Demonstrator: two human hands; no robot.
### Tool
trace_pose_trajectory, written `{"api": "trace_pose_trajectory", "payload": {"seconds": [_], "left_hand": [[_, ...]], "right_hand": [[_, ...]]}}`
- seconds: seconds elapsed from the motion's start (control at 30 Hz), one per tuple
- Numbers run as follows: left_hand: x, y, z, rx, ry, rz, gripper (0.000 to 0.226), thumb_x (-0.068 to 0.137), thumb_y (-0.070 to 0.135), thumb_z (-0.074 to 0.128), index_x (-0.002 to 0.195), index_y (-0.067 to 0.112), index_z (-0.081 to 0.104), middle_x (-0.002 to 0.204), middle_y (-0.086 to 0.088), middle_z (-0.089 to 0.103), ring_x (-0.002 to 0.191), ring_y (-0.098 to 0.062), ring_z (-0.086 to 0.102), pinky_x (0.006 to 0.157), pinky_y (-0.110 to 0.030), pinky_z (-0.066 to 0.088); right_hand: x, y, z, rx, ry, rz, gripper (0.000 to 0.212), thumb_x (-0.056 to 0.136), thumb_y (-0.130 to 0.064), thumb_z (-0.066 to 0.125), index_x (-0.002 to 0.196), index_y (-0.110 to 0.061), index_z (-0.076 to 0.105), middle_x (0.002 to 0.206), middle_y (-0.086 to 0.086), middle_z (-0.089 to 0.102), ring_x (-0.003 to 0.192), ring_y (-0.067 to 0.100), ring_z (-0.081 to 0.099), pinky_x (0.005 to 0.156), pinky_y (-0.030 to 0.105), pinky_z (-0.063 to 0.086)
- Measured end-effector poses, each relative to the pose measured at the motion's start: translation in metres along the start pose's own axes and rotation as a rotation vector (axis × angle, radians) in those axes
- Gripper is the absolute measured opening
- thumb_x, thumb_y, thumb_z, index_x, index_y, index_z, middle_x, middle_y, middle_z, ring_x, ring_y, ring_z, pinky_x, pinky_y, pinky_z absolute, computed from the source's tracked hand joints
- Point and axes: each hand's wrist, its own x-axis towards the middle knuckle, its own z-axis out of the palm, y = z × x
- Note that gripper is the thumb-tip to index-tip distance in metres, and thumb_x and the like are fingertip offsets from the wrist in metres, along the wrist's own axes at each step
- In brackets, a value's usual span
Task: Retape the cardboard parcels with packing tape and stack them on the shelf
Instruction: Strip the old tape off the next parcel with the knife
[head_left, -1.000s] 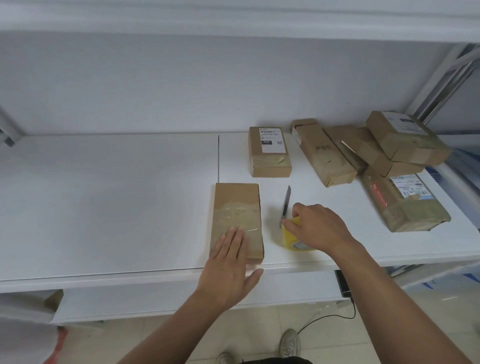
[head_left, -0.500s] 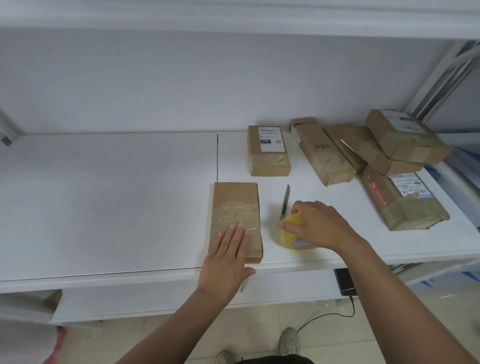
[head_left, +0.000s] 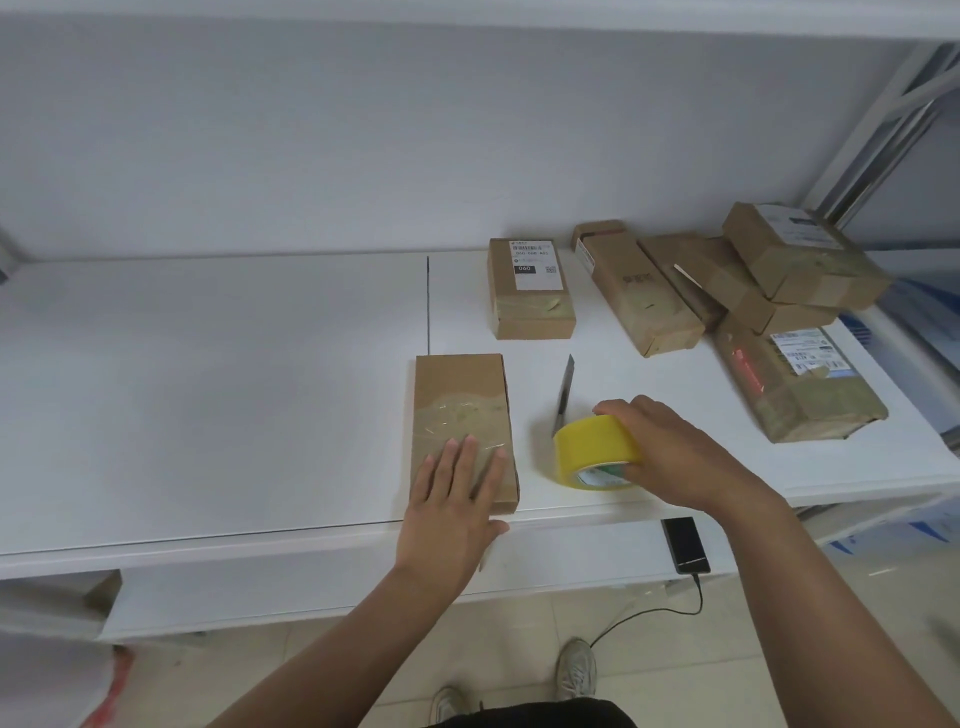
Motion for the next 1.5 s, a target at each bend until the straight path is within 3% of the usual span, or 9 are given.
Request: {"api": "trace_pose_trajectory", "payload": {"seconds": [0.43, 0.57, 0.7, 0.93, 1.0, 1.13, 1.37, 1.43, 1.5], "left_hand": [[-0.009, -0.002, -0.013, 0.018, 0.154, -0.045, 0.089, 0.054, 0.043, 0.078, 0.136, 0.022, 0.053, 0.119, -0.013, 0.056, 0.094, -0.033, 0.048, 0.076, -0.045, 0.042], [-0.012, -0.011, -0.016, -0.135, 0.213, -0.133, 0.093, 0.058, 0.04, 0.074, 0.143, 0.02, 0.043, 0.136, -0.011, 0.047, 0.115, -0.036, 0.048, 0.089, -0.053, 0.046], [-0.012, -0.016, -0.021, -0.386, 0.123, -0.236, 0.091, 0.073, 0.043, 0.053, 0.155, 0.021, 0.022, 0.161, 0.001, 0.028, 0.148, -0.027, 0.02, 0.112, -0.057, 0.025], [-0.014, -0.014, -0.045, -0.804, 0.142, -0.466, 0.097, 0.077, 0.029, 0.063, 0.149, 0.056, 0.004, 0.155, 0.041, -0.005, 0.152, -0.014, 0.015, 0.122, -0.047, 0.015], [-0.014, -0.014, -0.05, -0.876, 0.208, -0.513, 0.098, 0.077, 0.017, 0.07, 0.147, 0.058, 0.015, 0.155, 0.04, 0.005, 0.148, -0.009, 0.025, 0.116, -0.047, 0.035], [-0.013, -0.018, -0.056, -0.99, 0.296, -0.629, 0.079, 0.077, 0.012, 0.074, 0.14, 0.044, 0.038, 0.15, 0.044, 0.018, 0.128, 0.016, 0.04, 0.085, -0.003, 0.043], [-0.02, -0.042, -0.051, -0.697, 0.35, -0.545, 0.077, 0.075, 0.036, 0.08, 0.14, 0.025, 0.039, 0.159, 0.02, 0.028, 0.134, -0.004, 0.044, 0.075, -0.024, 0.054], [-0.022, -0.051, -0.052, -0.56, 0.35, -0.46, 0.072, 0.075, 0.047, 0.071, 0.135, 0.016, 0.045, 0.154, 0.007, 0.043, 0.12, -0.013, 0.06, 0.065, -0.027, 0.057], [-0.022, -0.058, -0.055, -0.434, 0.326, -0.401, 0.069, 0.076, 0.051, 0.062, 0.132, 0.012, 0.048, 0.148, -0.003, 0.05, 0.095, -0.02, 0.07, 0.054, -0.029, 0.056]], "right_hand": [[-0.009, -0.032, -0.023, 0.006, 0.145, -0.104, 0.071, 0.091, -0.022, 0.062, 0.149, -0.04, 0.026, 0.121, -0.012, 0.04, 0.117, 0.014, 0.036, 0.091, 0.032, 0.03], [-0.002, -0.039, -0.031, 0.044, 0.161, -0.129, 0.072, 0.09, -0.017, 0.062, 0.148, -0.042, 0.027, 0.122, -0.015, 0.038, 0.117, 0.013, 0.036, 0.087, 0.029, 0.028], [0.008, -0.049, -0.032, 0.089, 0.15, -0.163, 0.072, 0.088, -0.02, 0.065, 0.144, -0.045, 0.028, 0.129, -0.015, 0.041, 0.122, 0.012, 0.038, 0.091, 0.032, 0.036], [0.018, -0.075, -0.029, 0.195, 0.114, -0.236, 0.075, 0.086, -0.017, 0.068, 0.146, -0.04, 0.031, 0.137, -0.014, 0.04, 0.123, 0.006, 0.036, 0.097, 0.032, 0.039], [0.022, -0.084, -0.029, 0.215, 0.119, -0.253, 0.076, 0.085, -0.016, 0.068, 0.147, -0.04, 0.031, 0.142, -0.015, 0.038, 0.121, 0.002, 0.034, 0.097, 0.029, 0.036], [0.028, -0.101, -0.028, 0.247, 0.137, -0.274, 0.077, 0.083, -0.018, 0.069, 0.146, -0.042, 0.031, 0.144, -0.014, 0.038, 0.126, 0.009, 0.037, 0.101, 0.035, 0.039], [0.045, -0.115, -0.006, 0.299, 0.143, -0.309, 0.075, 0.084, -0.016, 0.07, 0.146, -0.037, 0.035, 0.144, -0.012, 0.039, 0.126, 0.004, 0.032, 0.094, 0.019, 0.025], [0.048, -0.116, 0.001, 0.362, 0.149, -0.3, 0.073, 0.083, -0.011, 0.07, 0.145, -0.034, 0.038, 0.14, -0.012, 0.04, 0.122, 0.002, 0.033, 0.093, 0.005, 0.021], [0.05, -0.116, 0.008, 0.428, 0.156, -0.287, 0.072, 0.082, -0.01, 0.071, 0.143, -0.033, 0.041, 0.138, -0.013, 0.041, 0.121, 0.002, 0.035, 0.099, 0.011, 0.026]]}}
